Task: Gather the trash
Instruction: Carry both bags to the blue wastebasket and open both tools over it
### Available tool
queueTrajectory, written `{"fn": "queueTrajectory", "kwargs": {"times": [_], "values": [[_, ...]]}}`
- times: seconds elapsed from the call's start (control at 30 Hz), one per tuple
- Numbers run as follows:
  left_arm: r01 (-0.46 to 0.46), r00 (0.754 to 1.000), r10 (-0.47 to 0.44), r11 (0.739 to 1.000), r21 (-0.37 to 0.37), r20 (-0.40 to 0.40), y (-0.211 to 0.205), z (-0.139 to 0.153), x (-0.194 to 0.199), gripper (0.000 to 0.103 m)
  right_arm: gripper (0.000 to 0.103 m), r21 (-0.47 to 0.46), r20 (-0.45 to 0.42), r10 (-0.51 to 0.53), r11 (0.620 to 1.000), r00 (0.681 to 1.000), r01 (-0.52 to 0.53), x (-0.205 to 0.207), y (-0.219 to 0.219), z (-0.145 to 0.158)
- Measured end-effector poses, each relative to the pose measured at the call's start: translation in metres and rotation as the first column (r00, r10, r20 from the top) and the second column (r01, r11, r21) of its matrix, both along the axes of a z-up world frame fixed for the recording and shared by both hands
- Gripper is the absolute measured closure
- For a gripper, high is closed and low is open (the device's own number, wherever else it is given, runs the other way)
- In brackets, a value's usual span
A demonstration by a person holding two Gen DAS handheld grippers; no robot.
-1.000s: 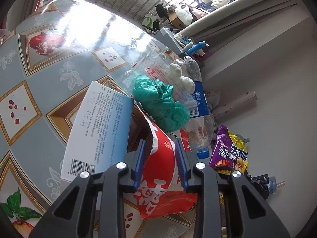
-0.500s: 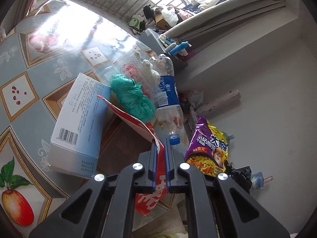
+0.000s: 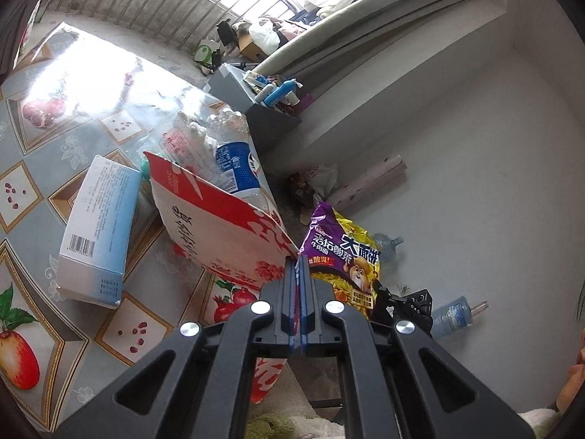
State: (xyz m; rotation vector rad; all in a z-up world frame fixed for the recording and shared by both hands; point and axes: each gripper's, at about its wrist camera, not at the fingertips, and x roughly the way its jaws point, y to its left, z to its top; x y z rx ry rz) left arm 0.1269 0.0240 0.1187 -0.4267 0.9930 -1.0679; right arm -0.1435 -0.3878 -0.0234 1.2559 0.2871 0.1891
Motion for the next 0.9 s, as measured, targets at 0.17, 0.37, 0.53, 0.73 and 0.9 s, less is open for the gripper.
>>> {"fn": "queueTrajectory", "kwargs": {"times": [0.17,0.37,0.53,0.73,0.9], "values": [[0.027,0.999,-0.026,0.999,-0.025,0.036,-0.007,0.017,-0.007,0.102,0.102,0.0,0.021,-0.016,1.0,1.0,0.016,-0.01,-0.003,0.003],[0.099,0.991,-0.094,0.994,-0.049,0.095,-0.038,0.038,-0.014,0.102,0.102,-0.012,0.05,-0.07,0.997,0.996,0.071,-0.029,-0.011,0.007],[0.199,0.973,-0.19,0.978,-0.059,0.134,-0.088,0.052,-0.02,0.102,0.102,-0.017,0.072,-0.145,0.989,0.987,0.146,-0.057,-0.026,0.01],[0.337,0.929,-0.327,0.941,-0.031,0.175,-0.182,0.063,-0.036,0.102,0.102,-0.073,0.061,-0.27,0.959,0.961,0.274,-0.099,-0.056,0.02],[0.465,0.867,-0.464,0.884,0.042,0.18,-0.285,0.055,-0.059,0.102,0.102,-0.211,0.015,-0.428,0.882,0.903,0.422,-0.139,-0.072,0.037]]}}
